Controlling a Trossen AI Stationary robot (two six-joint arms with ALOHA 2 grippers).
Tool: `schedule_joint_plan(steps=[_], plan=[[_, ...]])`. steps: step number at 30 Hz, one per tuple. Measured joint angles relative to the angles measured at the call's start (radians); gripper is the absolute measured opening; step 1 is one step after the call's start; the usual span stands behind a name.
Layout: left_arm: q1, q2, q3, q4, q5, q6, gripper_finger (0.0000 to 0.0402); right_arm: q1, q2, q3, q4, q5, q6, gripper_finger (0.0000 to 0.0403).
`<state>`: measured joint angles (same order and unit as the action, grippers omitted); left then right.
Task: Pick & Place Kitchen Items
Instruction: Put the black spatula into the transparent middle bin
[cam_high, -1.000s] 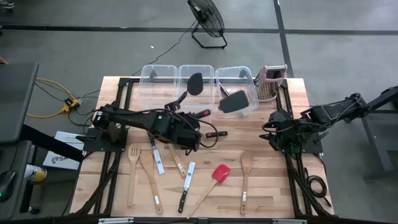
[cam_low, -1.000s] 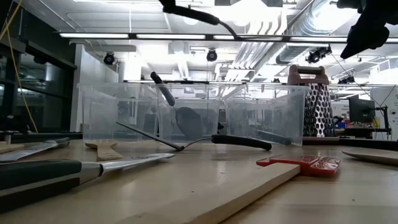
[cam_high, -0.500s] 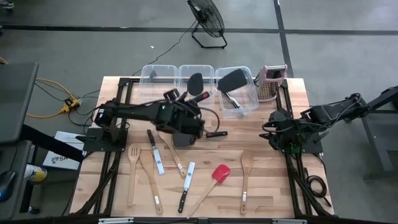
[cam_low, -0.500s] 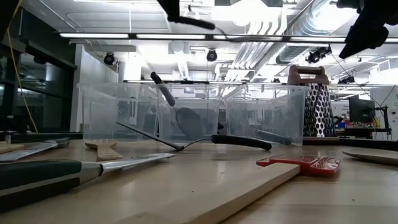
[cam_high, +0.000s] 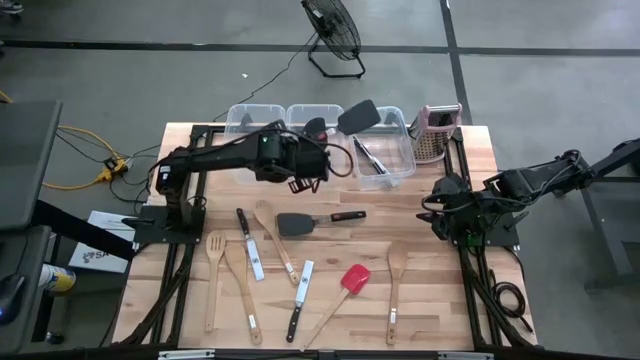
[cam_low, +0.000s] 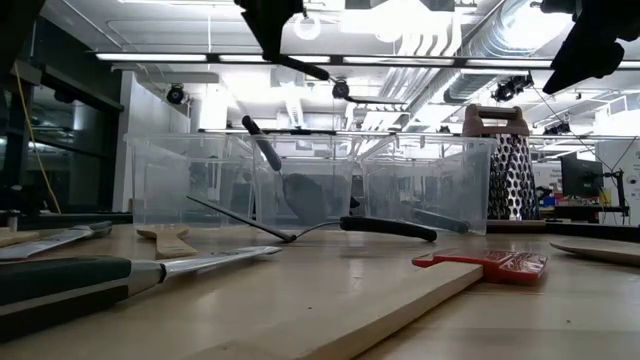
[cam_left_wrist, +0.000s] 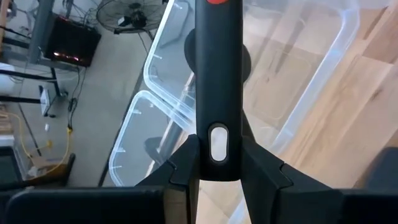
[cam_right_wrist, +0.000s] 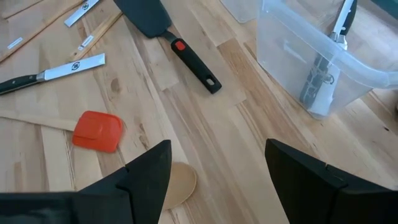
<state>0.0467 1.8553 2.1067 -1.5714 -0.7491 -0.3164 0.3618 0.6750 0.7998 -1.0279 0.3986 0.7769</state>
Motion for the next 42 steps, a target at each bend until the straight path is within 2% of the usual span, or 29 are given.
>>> schedule_joint_plan(steps=[4,12,18,30,34,42], plan=[[0.023,0.000,-0.001,0.000,0.013,0.016,0.0082,0.000,0.000,0.000,0.000,0.009,0.006,0.0251],[0.063,0.000,-0.001,0.000,-0.026,0.147,0.0081,0.000,0.000,0.000,0.000,0.019,0.006,0.0251],[0.059,0.000,-0.001,0.000,-0.118,0.311,0.0081,0.000,0.000,0.000,0.000,0.020,0.006,0.0251],[0.089,0.000,-0.001,0.000,-0.309,0.477,0.0081,0.000,0.000,0.000,0.000,0.049,0.009,0.0251],[0.120,0.000,-0.001,0.001,-0.385,0.576,0.0081,0.000,0.000,0.000,0.000,0.059,0.016,0.0251],[0.136,-0.001,-0.001,0.001,-0.361,0.761,0.0081,0.000,0.000,0.000,0.000,0.098,0.016,0.0251]])
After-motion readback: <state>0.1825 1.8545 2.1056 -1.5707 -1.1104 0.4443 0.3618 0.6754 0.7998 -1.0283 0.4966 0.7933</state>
